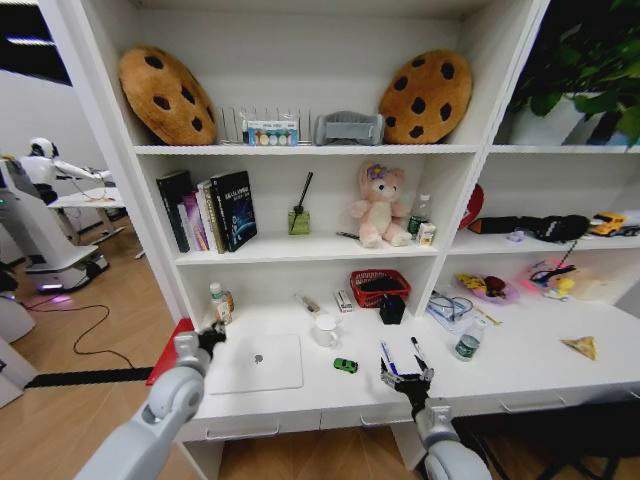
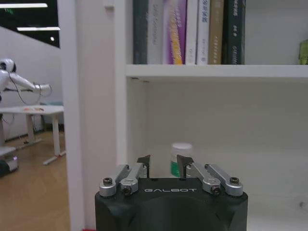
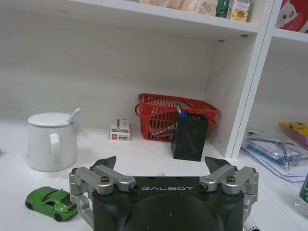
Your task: Organize the objects on the table.
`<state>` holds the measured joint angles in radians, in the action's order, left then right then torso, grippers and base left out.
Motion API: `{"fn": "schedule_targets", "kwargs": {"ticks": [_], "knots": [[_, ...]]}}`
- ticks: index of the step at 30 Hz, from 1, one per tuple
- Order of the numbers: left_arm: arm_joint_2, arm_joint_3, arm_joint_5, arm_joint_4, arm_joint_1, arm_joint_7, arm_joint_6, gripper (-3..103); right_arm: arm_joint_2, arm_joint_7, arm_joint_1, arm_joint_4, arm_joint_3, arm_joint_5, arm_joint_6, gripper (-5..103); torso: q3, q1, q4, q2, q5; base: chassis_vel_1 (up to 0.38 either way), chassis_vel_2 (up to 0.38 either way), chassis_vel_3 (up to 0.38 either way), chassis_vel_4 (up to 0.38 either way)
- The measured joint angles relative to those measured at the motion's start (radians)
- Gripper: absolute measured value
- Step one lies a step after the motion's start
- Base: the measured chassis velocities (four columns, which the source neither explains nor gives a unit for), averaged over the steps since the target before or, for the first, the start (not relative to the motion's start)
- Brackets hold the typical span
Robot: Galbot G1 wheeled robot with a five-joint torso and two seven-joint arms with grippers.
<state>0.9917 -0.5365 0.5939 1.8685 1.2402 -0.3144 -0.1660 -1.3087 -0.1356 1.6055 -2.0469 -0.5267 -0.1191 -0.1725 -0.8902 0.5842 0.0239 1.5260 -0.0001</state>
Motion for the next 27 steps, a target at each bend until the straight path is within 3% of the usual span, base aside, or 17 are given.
{"fn": "schedule_targets", "kwargs": {"ticks": [1, 3, 4, 6, 7, 10, 11, 13, 15, 17, 19, 27], "knots": [[0.000, 0.000, 0.000, 0.000, 0.000, 0.000, 0.000, 29, 0.000, 0.000, 0.000, 0.000, 0.000, 0.000, 0.000, 100, 0.000, 0.000, 0.0000, 0.000, 0.0000, 0.000, 0.000, 0.000, 0.000], [0.010, -0.082, -0.038, 0.021, 0.106, 0.063, 0.083, 40, -0.011, -0.003, 0.021, -0.028, -0.018, 0.000, 0.000, 100, 0.000, 0.000, -0.0004, 0.000, -0.0002, 0.000, 0.000, 0.000, 0.000], [0.010, -0.082, -0.038, 0.021, 0.106, 0.063, 0.083, 40, -0.011, -0.003, 0.021, -0.028, -0.018, 0.000, 0.000, 100, 0.000, 0.000, -0.0004, 0.000, -0.0002, 0.000, 0.000, 0.000, 0.000], [0.037, -0.187, -0.062, 0.103, 0.272, 0.148, 0.160, 56, -0.016, -0.013, 0.036, -0.056, -0.032, 0.000, -0.001, 100, 0.000, 0.000, -0.0002, 0.000, 0.0003, 0.000, 0.000, 0.000, 0.000], [0.037, -0.187, -0.062, 0.103, 0.272, 0.148, 0.160, 56, -0.016, -0.013, 0.036, -0.056, -0.032, 0.000, -0.001, 100, 0.000, 0.000, -0.0002, 0.000, 0.0003, 0.000, 0.000, 0.000, 0.000], [0.087, -0.281, -0.125, 0.174, 0.449, 0.242, 0.260, 67, -0.017, -0.015, 0.054, -0.088, -0.037, 0.002, -0.011, 100, 0.000, 0.000, -0.0002, 0.000, 0.0001, 0.000, 0.000, 0.000, 0.000], [0.087, -0.281, -0.125, 0.174, 0.449, 0.242, 0.260, 67, -0.017, -0.015, 0.054, -0.088, -0.037, 0.002, -0.011, 100, 0.000, 0.000, -0.0002, 0.000, 0.0001, 0.000, 0.000, 0.000, 0.000], [0.125, -0.322, -0.143, 0.211, 0.542, 0.276, 0.300, 78, -0.016, -0.015, 0.062, -0.106, -0.035, 0.002, -0.026, 100, 0.000, 0.000, -0.0002, 0.000, 0.0001, 0.000, 0.000, 0.000, 0.000], [0.130, -0.328, -0.143, 0.216, 0.553, 0.279, 0.302, 78, -0.017, -0.015, 0.063, -0.108, -0.034, 0.003, -0.027, 100, 0.000, 0.000, -0.0002, 0.000, 0.0000, 0.000, 0.000, 0.000, 0.000], [0.174, -0.380, -0.124, 0.271, 0.648, 0.329, 0.313, 93, -0.025, -0.014, 0.069, -0.124, -0.032, 0.012, -0.033, 100, 0.000, 0.000, -0.0001, 0.000, 0.0002, 0.000, 0.000, 0.000, 0.000], [0.184, -0.395, -0.116, 0.282, 0.668, 0.340, 0.313, 97, -0.028, -0.013, 0.072, -0.131, -0.033, 0.014, -0.035, 100, 0.000, 0.000, 0.0000, 0.000, 0.0002, 0.000, 0.000, 0.000, 0.000], [0.192, -0.456, -0.083, 0.347, 0.735, 0.358, 0.295, 100, -0.044, -0.012, 0.087, -0.166, -0.035, 0.024, -0.054, 100, 0.000, 0.000, 0.0001, 0.000, 0.0002, 0.000, 0.000, 0.000, 0.000]]}}
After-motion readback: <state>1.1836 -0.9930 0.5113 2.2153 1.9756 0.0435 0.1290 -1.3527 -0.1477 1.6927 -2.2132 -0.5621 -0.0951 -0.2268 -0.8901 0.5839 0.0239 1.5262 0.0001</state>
